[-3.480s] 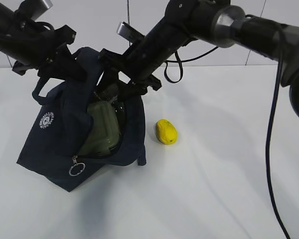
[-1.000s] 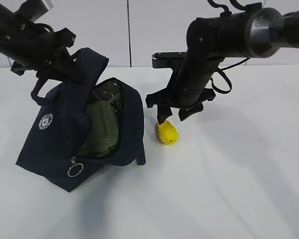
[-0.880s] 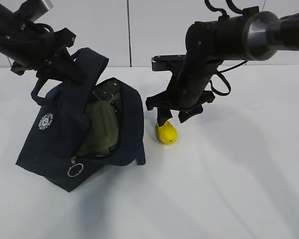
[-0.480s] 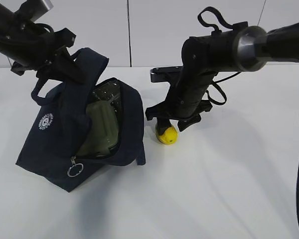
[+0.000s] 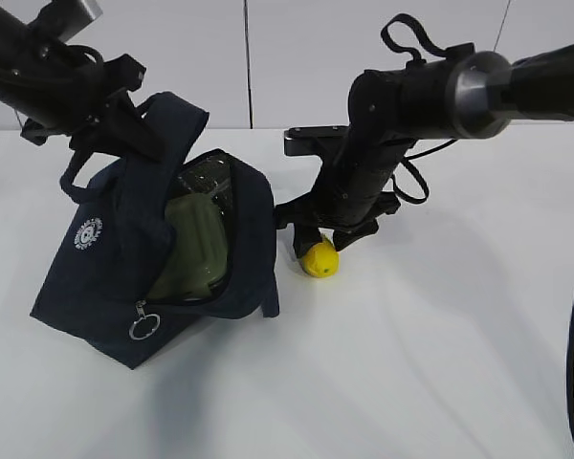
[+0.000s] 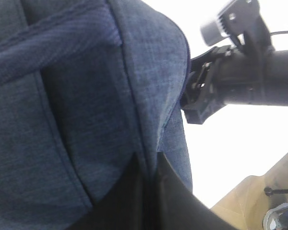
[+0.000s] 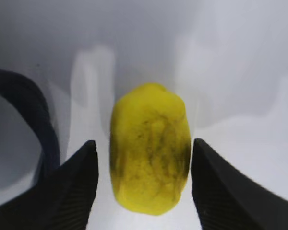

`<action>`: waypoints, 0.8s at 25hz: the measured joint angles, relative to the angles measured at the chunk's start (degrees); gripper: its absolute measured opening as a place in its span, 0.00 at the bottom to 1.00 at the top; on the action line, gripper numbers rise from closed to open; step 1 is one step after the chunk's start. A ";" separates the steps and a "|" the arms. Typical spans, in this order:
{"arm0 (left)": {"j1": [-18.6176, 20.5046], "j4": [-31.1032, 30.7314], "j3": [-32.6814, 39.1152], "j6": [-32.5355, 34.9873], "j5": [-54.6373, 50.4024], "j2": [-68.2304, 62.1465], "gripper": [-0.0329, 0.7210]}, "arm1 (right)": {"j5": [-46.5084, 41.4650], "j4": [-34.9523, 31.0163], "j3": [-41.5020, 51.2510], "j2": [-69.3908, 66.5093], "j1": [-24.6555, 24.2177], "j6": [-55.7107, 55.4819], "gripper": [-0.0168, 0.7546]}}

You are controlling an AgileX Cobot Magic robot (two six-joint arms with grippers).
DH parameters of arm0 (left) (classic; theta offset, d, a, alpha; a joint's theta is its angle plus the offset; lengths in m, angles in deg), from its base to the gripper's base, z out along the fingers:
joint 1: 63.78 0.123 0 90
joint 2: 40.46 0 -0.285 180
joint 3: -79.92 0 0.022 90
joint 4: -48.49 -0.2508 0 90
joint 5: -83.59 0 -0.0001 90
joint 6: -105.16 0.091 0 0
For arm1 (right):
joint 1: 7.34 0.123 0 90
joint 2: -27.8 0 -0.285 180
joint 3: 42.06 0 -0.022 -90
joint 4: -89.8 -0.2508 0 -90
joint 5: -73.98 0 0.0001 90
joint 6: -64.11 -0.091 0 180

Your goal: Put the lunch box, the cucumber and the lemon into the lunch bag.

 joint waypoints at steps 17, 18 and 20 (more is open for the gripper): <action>0.00 0.00 0.00 0.00 -0.76 0.00 0.03 | -0.31 -1.81 0.00 -1.74 0.00 0.09 0.57; 0.00 0.00 0.00 0.00 -0.76 0.00 0.03 | -0.31 -1.81 0.00 -1.74 0.00 0.09 0.56; 0.00 0.00 0.00 0.00 -0.76 0.00 0.03 | -0.31 -1.81 0.00 -1.74 0.00 -0.15 0.54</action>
